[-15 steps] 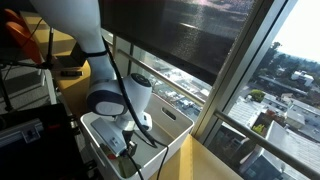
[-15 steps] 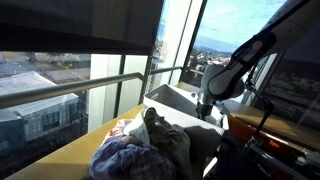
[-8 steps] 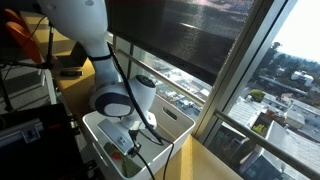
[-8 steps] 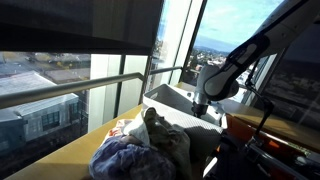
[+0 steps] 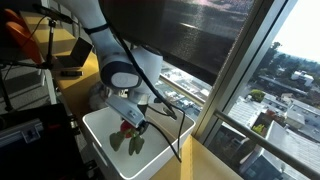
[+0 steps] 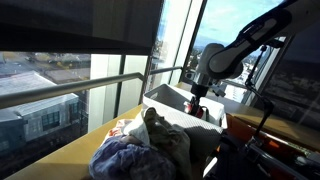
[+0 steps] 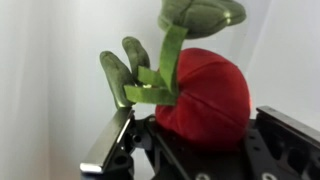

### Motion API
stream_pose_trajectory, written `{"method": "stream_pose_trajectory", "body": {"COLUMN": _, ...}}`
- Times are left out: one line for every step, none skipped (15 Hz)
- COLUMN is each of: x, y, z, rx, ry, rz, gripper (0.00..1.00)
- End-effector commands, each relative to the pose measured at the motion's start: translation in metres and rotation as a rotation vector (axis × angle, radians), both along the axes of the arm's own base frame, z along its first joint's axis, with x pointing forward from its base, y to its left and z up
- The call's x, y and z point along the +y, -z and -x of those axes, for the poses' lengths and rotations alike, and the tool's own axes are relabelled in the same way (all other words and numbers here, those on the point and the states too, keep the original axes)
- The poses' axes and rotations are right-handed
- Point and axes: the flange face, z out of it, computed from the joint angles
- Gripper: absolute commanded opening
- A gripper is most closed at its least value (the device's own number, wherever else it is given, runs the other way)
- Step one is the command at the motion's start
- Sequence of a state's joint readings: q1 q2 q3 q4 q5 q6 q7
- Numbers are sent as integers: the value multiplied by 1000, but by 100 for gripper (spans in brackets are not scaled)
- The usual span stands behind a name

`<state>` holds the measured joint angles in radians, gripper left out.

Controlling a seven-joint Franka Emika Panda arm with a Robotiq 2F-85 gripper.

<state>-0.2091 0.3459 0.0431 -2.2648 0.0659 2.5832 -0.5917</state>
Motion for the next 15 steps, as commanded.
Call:
{"method": "stream_pose_trajectory", "body": {"x": 18, "y": -76, "z": -8, "rx": -56, "ry": -38, "rz": 9, "gripper": 0}}
{"method": "stream_pose_trajectory", "body": {"x": 28, "y": -95, "z": -14, "rx": -75, "ry": -51, "rz": 15, "gripper": 0}}
{"method": "stream_pose_trajectory", "body": {"x": 38, "y": -112, "z": -17, "rx": -92, "ry": -66, "rz": 17, "gripper": 0}}
{"method": "stream_pose_trajectory", "body": {"x": 52, "y": -126, "z": -20, "rx": -108, "ry": -85, "rz": 21, "gripper": 0}}
{"method": "stream_pose_trajectory", "body": {"x": 71, "y": -137, "z": -21, "rx": -120, "ry": -110, "rz": 24, "gripper": 0}}
{"method": "stream_pose_trajectory", "body": {"x": 88, "y": -146, "z": -22, "rx": -129, "ry": -134, "rz": 25, "gripper": 0}}
{"method": "stream_pose_trajectory", "body": {"x": 111, "y": -148, "z": -22, "rx": -133, "ry": -162, "rz": 26, "gripper": 0}}
{"method": "stream_pose_trajectory", "body": {"x": 132, "y": -148, "z": -20, "rx": -131, "ry": -188, "rz": 28, "gripper": 0}}
{"method": "stream_pose_trajectory", "body": {"x": 154, "y": -144, "z": -19, "rx": -128, "ry": -214, "rz": 30, "gripper": 0}}
{"method": "stream_pose_trajectory", "body": {"x": 174, "y": -140, "z": -17, "rx": -122, "ry": -239, "rz": 34, "gripper": 0}}
{"method": "stream_pose_trajectory", "body": {"x": 195, "y": -135, "z": -16, "rx": -114, "ry": -264, "rz": 36, "gripper": 0}}
{"method": "stream_pose_trajectory", "body": {"x": 213, "y": -129, "z": -15, "rx": -107, "ry": -284, "rz": 38, "gripper": 0}}
{"method": "stream_pose_trajectory", "body": {"x": 231, "y": -124, "z": -16, "rx": -97, "ry": -305, "rz": 38, "gripper": 0}}
{"method": "stream_pose_trajectory", "body": {"x": 247, "y": -120, "z": -15, "rx": -89, "ry": -323, "rz": 38, "gripper": 0}}
{"method": "stream_pose_trajectory", "body": {"x": 263, "y": -115, "z": -17, "rx": -84, "ry": -341, "rz": 38, "gripper": 0}}
